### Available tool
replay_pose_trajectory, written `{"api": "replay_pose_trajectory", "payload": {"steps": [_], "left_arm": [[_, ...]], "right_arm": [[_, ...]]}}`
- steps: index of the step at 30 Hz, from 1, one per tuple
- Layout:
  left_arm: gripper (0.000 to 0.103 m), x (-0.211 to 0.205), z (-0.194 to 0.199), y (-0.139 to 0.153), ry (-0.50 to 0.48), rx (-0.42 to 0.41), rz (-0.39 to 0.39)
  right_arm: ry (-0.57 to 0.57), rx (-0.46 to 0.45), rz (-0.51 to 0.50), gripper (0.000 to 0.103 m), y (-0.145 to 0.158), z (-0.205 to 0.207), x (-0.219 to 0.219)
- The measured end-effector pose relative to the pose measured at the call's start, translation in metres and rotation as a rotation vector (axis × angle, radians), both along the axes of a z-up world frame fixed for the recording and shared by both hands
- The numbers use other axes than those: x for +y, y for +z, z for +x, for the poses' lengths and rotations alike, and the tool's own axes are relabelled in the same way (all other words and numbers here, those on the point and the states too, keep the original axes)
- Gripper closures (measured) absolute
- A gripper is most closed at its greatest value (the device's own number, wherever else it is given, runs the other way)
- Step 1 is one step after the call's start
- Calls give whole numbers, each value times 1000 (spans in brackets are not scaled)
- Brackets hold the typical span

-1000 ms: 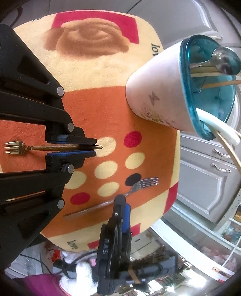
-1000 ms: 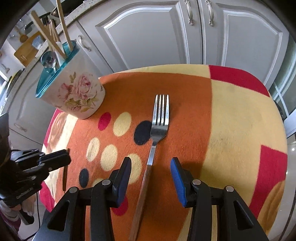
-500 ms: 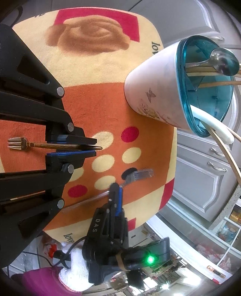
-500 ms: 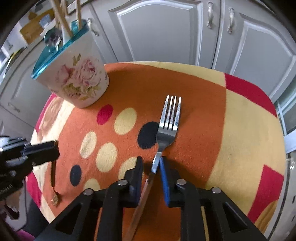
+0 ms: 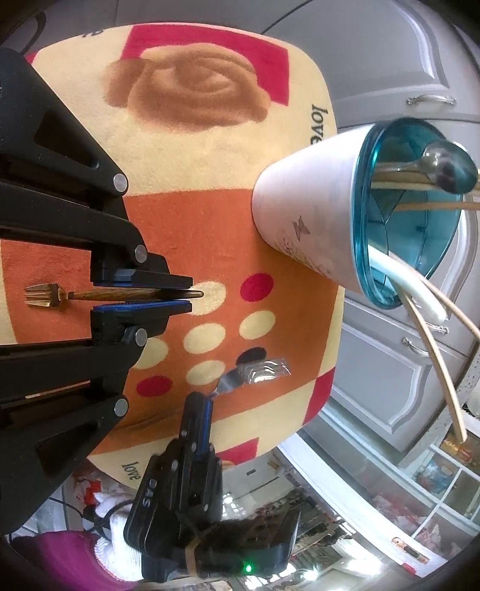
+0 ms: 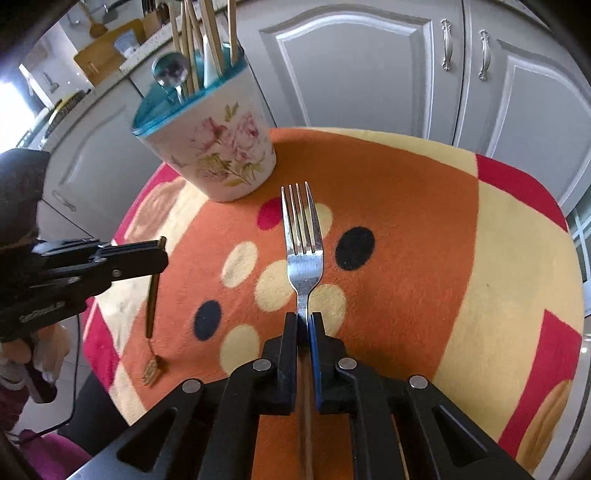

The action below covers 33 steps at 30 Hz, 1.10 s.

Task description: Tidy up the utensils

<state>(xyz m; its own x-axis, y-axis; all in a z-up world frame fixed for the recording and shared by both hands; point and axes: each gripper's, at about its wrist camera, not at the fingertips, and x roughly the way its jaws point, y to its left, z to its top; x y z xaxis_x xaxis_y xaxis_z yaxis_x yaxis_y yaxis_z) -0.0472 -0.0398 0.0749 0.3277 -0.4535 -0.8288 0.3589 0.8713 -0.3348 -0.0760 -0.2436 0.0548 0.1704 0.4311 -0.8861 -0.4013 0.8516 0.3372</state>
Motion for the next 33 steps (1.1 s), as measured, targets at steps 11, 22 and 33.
{"api": "replay_pose_trajectory", "payload": {"steps": [11, 22, 33], "left_arm": [[99, 10, -7, 19, 18, -34, -31], [99, 10, -14, 24, 31, -40, -31], [99, 12, -13, 21, 34, -29, -44]], "right_arm": [[-39, -39, 164, 101, 42, -17, -12], [-88, -47, 84, 98, 29, -10, -15], [-67, 5, 34, 72, 10, -15, -10]]}}
